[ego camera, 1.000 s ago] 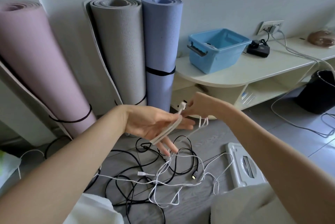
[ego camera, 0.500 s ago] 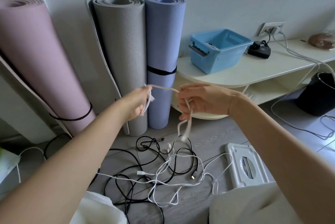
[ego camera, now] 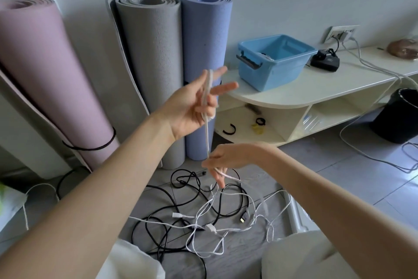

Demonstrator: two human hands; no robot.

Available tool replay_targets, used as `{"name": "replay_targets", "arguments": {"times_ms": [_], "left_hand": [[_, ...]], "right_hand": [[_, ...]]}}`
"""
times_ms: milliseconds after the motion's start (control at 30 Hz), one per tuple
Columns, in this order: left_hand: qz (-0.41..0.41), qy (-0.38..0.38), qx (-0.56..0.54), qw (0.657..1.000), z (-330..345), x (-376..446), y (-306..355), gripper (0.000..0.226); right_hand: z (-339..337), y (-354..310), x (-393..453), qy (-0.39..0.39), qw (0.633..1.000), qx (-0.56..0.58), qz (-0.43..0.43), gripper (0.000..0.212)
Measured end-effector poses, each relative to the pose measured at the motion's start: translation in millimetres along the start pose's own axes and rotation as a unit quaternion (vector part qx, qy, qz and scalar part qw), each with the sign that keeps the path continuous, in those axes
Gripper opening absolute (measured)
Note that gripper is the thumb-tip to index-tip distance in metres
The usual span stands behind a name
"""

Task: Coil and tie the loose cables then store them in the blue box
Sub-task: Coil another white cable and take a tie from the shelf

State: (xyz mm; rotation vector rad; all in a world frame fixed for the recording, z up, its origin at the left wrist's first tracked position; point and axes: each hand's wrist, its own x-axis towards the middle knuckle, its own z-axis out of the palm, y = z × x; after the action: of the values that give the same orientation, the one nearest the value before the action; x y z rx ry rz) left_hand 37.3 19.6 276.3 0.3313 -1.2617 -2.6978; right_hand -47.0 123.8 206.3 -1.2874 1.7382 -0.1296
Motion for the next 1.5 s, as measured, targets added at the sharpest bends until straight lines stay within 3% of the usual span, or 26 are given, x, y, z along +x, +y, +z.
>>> {"name": "replay_targets", "arguments": {"times_ms": [67, 133, 200, 300, 467, 567, 667, 767, 867, 933, 1033, 1167, 1333, 1433, 1500], "left_hand": [[-0.109, -0.102, 0.114, 0.982, 0.9, -7.8, -3.9, 0.043], [-0.221, -0.159, 0.241, 0.931, -3.7, -14.8, -10.0, 0.041], [-0.297, -0.13, 0.314, 0.892, -15.4, -19.6, -13.7, 0.039], [-0.344, -0.076, 0.344, 0.871, -40.5, -24.0, -18.0, 0.043], [-0.318, 0.003, 0.293, 0.902, -54.7, -20.8, -21.5, 0.042], [-0.313, 0.032, 0.264, 0.912, -56.3, -15.3, -23.2, 0.038], [-0.269, 0.1, 0.227, 0.93, -54.4, -10.5, -26.4, 0.04], [-0.174, 0.153, 0.126, 0.965, -53.3, -6.3, -22.5, 0.04], [-0.063, 0.183, 0.048, 0.98, -55.8, -1.9, -13.3, 0.033], [-0.001, 0.175, -0.01, 0.985, -47.1, -1.1, -7.0, 0.035], [0.032, 0.097, -0.051, 0.993, -26.1, -3.7, -2.6, 0.039], [-0.057, -0.024, 0.066, 0.996, -12.3, -9.8, -3.5, 0.042], [-0.236, -0.103, 0.211, 0.943, -18.4, -22.7, -3.4, 0.044], [-0.29, -0.087, 0.304, 0.903, -26.2, -26.0, -7.8, 0.043], [-0.331, -0.059, 0.334, 0.881, -33.0, -25.1, -14.4, 0.042]], "right_hand": [[-6.5, 10.8, 1.7, 0.081, 0.996, -0.034, 0.005, 0.032], [-23.5, 22.8, -5.9, 0.191, 0.981, -0.034, -0.009, 0.03], [-42.6, 28.3, -23.1, 0.257, 0.966, 0.013, -0.001, 0.041], [-62.2, 35.3, -46.4, 0.313, 0.935, 0.164, 0.008, 0.044], [-68.4, 28.6, -56.0, 0.346, 0.878, 0.328, -0.04, 0.047], [-68.3, 18.0, -54.8, 0.329, 0.853, 0.403, -0.05, 0.041], [-65.4, 4.9, -60.7, 0.26, 0.849, 0.445, -0.119, 0.022], [-58.2, -4.4, -69.0, 0.105, 0.878, 0.428, -0.187, 0.029], [-45.6, -7.2, -63.7, -0.042, 0.915, 0.356, -0.185, 0.037], [-36.6, -5.8, -53.0, -0.091, 0.932, 0.311, -0.164, 0.034], [-21.3, -5.9, -35.8, -0.107, 0.968, 0.21, -0.089, 0.032], [-13.2, -2.6, -22.3, -0.012, 0.994, 0.101, 0.04, 0.055], [-26.7, 10.5, -25.6, 0.173, 0.977, -0.059, 0.112, 0.058], [-39.9, 16.5, -34.0, 0.259, 0.958, 0.007, 0.122, 0.057], [-48.9, 19.9, -37.2, 0.315, 0.935, 0.128, 0.098, 0.056]]}}
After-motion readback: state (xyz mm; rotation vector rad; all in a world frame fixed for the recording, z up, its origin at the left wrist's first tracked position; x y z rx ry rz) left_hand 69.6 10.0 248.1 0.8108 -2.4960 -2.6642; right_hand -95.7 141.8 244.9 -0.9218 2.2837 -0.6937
